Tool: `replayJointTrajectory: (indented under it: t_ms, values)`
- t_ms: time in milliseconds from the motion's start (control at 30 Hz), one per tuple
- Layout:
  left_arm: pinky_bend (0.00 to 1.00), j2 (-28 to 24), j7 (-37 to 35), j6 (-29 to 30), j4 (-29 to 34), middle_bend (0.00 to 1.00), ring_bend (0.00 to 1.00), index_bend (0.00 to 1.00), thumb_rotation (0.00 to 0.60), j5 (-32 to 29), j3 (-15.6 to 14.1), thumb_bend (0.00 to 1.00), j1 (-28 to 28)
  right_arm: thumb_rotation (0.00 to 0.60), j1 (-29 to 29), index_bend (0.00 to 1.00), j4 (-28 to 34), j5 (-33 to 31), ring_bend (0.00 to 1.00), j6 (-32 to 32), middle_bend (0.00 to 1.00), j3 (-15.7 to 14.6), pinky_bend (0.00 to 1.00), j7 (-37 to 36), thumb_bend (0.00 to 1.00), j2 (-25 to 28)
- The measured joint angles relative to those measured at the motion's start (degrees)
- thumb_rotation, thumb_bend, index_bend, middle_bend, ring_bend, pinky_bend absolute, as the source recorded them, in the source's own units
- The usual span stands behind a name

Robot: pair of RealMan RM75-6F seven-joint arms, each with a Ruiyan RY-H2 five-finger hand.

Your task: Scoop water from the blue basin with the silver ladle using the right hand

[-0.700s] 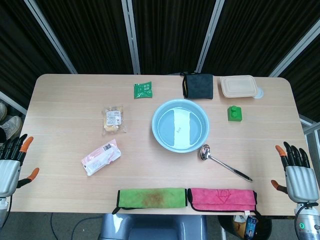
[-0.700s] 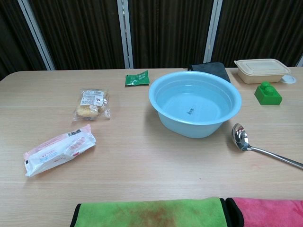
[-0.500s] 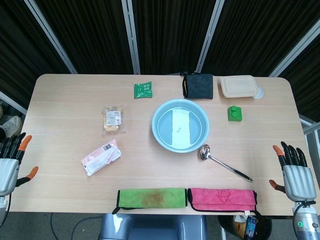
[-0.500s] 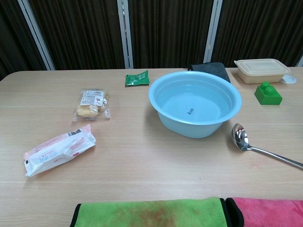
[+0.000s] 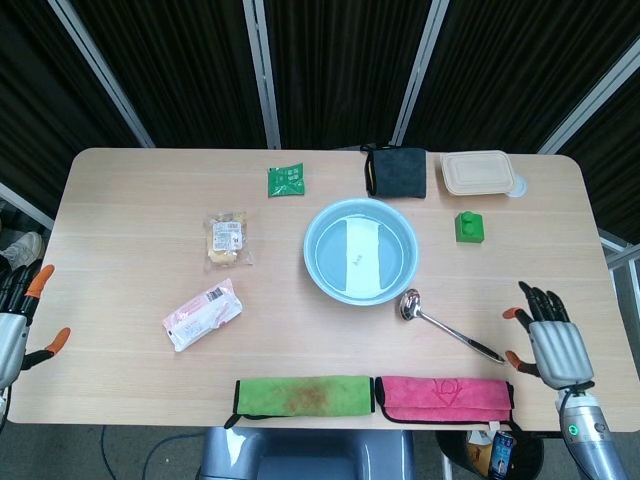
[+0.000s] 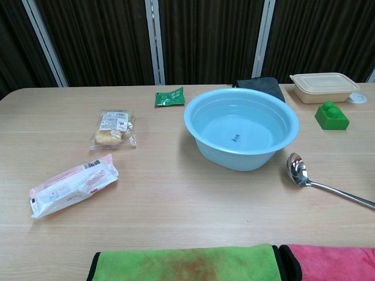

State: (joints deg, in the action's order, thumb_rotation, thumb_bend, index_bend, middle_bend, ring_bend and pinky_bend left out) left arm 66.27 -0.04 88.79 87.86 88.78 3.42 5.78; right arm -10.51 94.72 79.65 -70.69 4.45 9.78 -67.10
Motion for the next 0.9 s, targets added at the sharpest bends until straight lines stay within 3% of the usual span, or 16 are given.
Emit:
replayJointTrajectory:
  t_ms: [467,667,900]
  values:
    - [0.0,0.38,-2.64,0.0,-2.03,0.0,0.0,0.02,0.6,0.44,0.24,0.26,0.54,0.6,-9.54,0.39,-1.72,-14.3,0.0,20.2,0.0,0.16,0.0,3.36,0.28,-1.44]
    - [0.0,-0.28,-3.33,-1.42,-1.6,0.0,0.0,0.01,0.6,0.13,-0.2,0.26,0.76,0.6,-11.24,0.39,-2.65,-18.36,0.0,21.95,0.0,0.22,0.0,4.04,0.28,-3.32]
    - [0.0,-0.42,-4.74,0.07,-1.96,0.0,0.0,0.01,0.6,0.94,-0.15,0.26,0.53,0.6,-11.77,0.41,-5.25,-18.77,0.0,21.01,0.0,0.71,0.0,2.54,0.28,-5.54]
